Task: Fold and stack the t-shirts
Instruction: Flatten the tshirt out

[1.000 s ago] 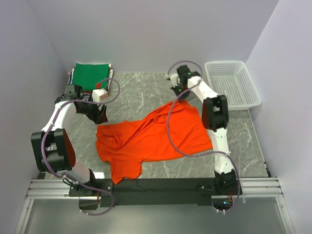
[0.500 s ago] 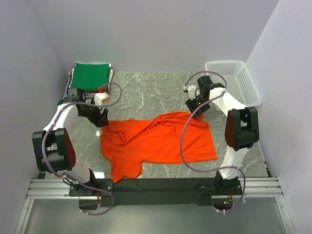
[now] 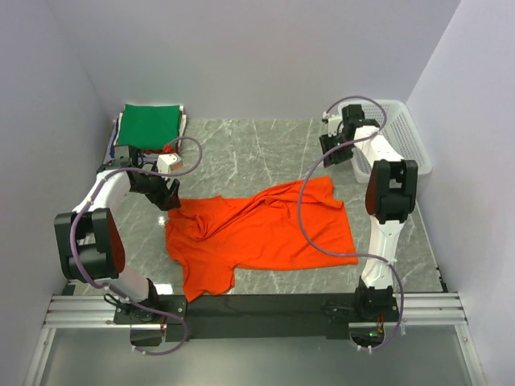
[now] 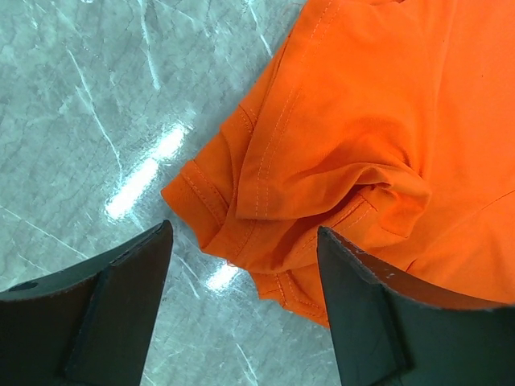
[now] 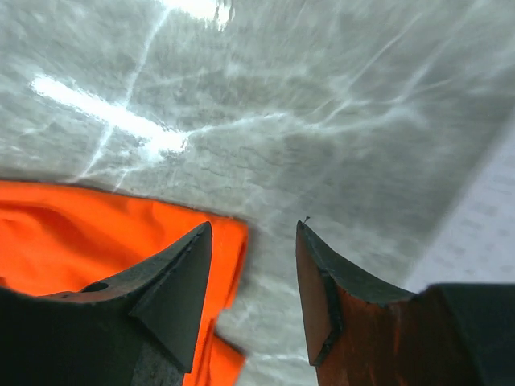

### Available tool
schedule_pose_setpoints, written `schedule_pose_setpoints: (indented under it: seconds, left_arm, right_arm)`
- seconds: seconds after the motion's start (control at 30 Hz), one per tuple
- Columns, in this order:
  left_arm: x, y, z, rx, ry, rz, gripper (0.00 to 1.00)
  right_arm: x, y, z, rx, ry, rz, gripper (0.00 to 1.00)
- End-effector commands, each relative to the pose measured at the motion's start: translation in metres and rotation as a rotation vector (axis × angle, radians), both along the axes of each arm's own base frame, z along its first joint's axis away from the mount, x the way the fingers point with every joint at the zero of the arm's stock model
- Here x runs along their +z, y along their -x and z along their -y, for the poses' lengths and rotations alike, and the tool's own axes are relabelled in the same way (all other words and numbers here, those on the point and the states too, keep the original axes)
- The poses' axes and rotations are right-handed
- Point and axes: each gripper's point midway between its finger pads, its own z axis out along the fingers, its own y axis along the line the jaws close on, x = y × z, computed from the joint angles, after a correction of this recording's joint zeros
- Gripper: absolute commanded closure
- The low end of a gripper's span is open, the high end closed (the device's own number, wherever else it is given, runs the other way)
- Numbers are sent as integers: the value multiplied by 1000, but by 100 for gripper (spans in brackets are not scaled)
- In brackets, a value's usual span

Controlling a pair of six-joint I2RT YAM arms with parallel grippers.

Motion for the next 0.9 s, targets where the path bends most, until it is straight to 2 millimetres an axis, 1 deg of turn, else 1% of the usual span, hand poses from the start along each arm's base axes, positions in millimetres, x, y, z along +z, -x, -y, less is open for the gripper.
schedule_pose_setpoints:
  seconds: [0.0, 0.17, 0.2, 0.3, 0.37, 0.4, 0.43, 0.47, 0.5, 0.53, 0.57, 0.6, 0.63, 0.67, 0.7, 0.73, 0.8, 0.83, 0.87]
  left_arm:
    - [8, -5, 3, -21, 6, 39, 22]
    - [6, -6, 3, -17, 10, 34, 20]
    - [6, -7, 3, -15, 12, 35, 20]
    - [8, -9, 2, -12, 10, 40, 20]
    - [9, -11, 1, -11, 5, 45, 20]
    - [8, -12, 1, -10, 4, 43, 20]
    - [9, -13, 1, -8, 2, 51, 20]
    - [10, -14, 1, -4, 6, 49, 20]
    - [10, -14, 2, -3, 12, 48, 20]
    - [11, -14, 3, -4, 15, 46, 20]
    - [12, -13, 3, -2, 21, 44, 20]
    - [13, -13, 3, -2, 20, 47, 20]
    - [13, -13, 3, -2, 17, 47, 21]
    - [14, -13, 3, -1, 15, 52, 20]
    - [15, -12, 2, 0, 13, 58, 20]
    - [15, -12, 3, 1, 14, 57, 20]
    - [17, -11, 3, -1, 17, 62, 20]
    - [17, -12, 4, 2, 20, 63, 20]
    - [17, -11, 4, 2, 24, 61, 20]
  right_arm:
    - [-21, 12, -8, -29, -29, -101, 46]
    - [-43, 23, -4, -40, 1, -144, 44]
    - [-49, 30, -7, -33, 4, -174, 44]
    - [-56, 44, -9, -15, -6, -225, 44]
    - [-52, 51, -14, 6, -34, -233, 47]
    - [-51, 55, -18, 20, -56, -247, 56]
    - [-47, 56, -22, 29, -77, -245, 66]
    - [-39, 55, -23, 33, -95, -227, 75]
    - [-31, 54, -30, 51, -133, -207, 88]
    - [-21, 53, -32, 57, -153, -181, 94]
    - [-2, 54, -35, 74, -177, -130, 98]
    - [11, 56, -39, 107, -197, -96, 100]
    - [12, 72, -47, 140, -239, -101, 100]
    - [46, 74, -52, 181, -255, 9, 100]
    - [56, 81, -53, 233, -253, 56, 100]
    - [70, 105, -62, 283, -264, 98, 100]
    - [76, 124, -67, 382, -222, 166, 100]
    - [76, 146, -67, 414, -193, 181, 100]
    - [73, 158, -75, 462, -175, 191, 100]
